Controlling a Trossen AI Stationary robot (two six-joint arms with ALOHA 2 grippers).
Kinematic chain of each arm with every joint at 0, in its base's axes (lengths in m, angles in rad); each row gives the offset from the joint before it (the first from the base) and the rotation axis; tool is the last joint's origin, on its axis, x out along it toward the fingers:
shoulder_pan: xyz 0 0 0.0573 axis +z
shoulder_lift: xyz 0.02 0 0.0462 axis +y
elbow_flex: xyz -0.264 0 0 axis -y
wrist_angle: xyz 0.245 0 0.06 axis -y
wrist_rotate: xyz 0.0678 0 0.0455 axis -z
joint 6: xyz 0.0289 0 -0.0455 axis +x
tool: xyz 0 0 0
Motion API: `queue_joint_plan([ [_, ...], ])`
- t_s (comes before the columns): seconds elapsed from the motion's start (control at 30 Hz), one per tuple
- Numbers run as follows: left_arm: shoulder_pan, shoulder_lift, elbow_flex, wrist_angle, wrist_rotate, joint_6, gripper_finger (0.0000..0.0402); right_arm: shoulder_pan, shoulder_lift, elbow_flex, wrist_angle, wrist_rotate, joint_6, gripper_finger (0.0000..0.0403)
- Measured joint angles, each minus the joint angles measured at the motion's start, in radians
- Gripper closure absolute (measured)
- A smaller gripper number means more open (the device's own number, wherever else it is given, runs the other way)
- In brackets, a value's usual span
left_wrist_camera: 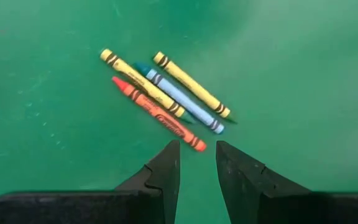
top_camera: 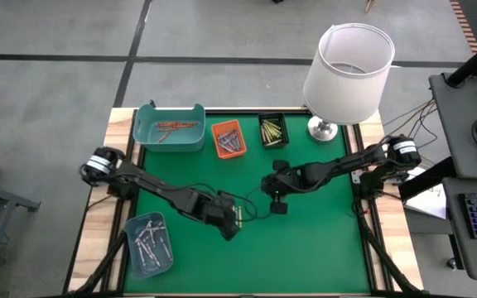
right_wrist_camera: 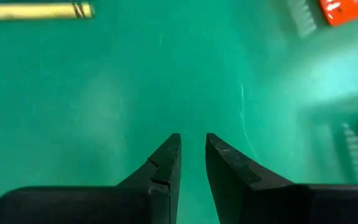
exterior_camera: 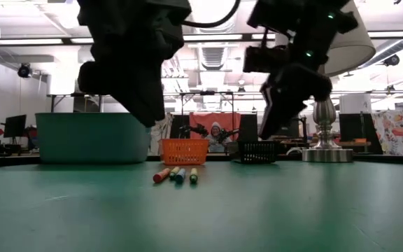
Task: Sort crayons
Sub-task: Put the orange crayon into the green bin
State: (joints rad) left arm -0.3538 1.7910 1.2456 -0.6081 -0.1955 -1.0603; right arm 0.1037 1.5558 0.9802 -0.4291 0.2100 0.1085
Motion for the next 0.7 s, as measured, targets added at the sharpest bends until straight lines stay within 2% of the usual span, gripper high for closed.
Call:
queue_joint_plan([
  [0.2,-0.002,0.057,0.064,-0.101,-0.012,-0.037,0.0315,0.058,0.0,-0.057,0.0,0.158,0.039,0.034],
  [0.37,-0.017,0.074,0.069,-0.116,-0.034,-0.093,0.0315,0.094,-0.002,-0.067,0.0,0.158,0.076,0.0344],
  [0.53,-0.034,0.074,0.068,-0.12,-0.107,-0.116,0.0315,0.114,-0.003,-0.068,0.001,0.158,0.075,0.0344],
  [0.7,-0.041,0.077,0.068,-0.115,-0.198,-0.158,0.0313,0.118,-0.005,-0.063,0.15,0.157,-0.058,0.0344],
])
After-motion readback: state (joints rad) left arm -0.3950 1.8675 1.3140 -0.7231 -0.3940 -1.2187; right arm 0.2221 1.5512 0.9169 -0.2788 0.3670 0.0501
